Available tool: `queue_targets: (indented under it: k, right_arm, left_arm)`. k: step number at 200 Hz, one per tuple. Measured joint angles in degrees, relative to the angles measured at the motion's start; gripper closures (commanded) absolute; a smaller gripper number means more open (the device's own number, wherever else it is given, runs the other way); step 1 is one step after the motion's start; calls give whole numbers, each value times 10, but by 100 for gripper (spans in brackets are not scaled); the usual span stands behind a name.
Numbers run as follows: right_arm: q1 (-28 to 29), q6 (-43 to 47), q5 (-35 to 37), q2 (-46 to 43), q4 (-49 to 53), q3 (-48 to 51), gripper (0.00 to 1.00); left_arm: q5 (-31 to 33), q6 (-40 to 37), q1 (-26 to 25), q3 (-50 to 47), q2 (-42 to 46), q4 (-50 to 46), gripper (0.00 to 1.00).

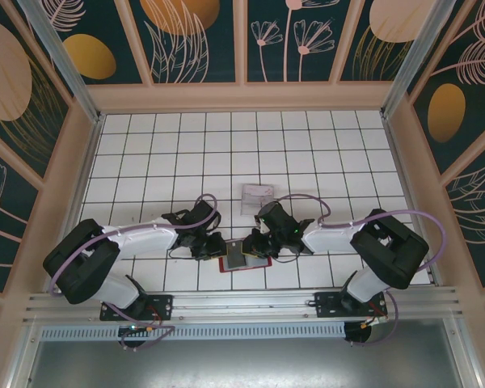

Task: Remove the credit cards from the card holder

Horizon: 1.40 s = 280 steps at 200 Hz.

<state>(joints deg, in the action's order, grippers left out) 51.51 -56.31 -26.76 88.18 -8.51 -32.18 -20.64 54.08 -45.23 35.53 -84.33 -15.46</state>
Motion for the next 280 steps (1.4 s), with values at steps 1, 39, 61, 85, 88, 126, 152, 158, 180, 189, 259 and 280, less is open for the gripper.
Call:
queue_targets:
  k: [1, 39, 61, 85, 88, 126, 152, 158, 180, 189, 259, 280]
  right_arm:
    - [0, 0, 0, 0, 0, 0, 82]
    - [0, 1, 7, -1, 3, 0, 82]
    - [0, 2, 13, -3, 11, 0, 83]
    - [0, 3, 16, -7, 16, 0, 82]
    - [0, 3, 16, -8, 17, 0, 82]
    - [0, 5, 19, -22, 28, 1, 80]
    - [0, 5, 19, -24, 28, 1, 80]
    - [0, 5, 18, -24, 28, 1, 80]
    - [0, 5, 18, -24, 28, 1, 80]
    - [0, 5, 18, -23, 28, 1, 81]
    - [0, 5, 18, -10, 30, 1, 84]
    - [0, 5, 18, -10, 30, 1, 84]
  left_arm:
    - [0, 0, 0, 0, 0, 0, 80]
    - [-1, 0, 0, 0, -2, 2, 80]
    - [-2, 0, 0, 1, -2, 2, 80]
    - [-2, 0, 0, 1, -2, 2, 80]
    - [-2, 0, 0, 1, -2, 2, 80]
    - [-2, 0, 0, 1, -2, 2, 80]
    - [-2, 0, 0, 1, -2, 2, 80]
    - [-1, 0, 0, 1, -2, 2, 80]
    - [-1, 0, 0, 2, -1, 2, 80]
    - [0, 0, 0, 2, 0, 1, 79]
    - [33, 2, -7, 12, 18, -29, 75]
    - [42, 2, -10, 20, 18, -38, 74]
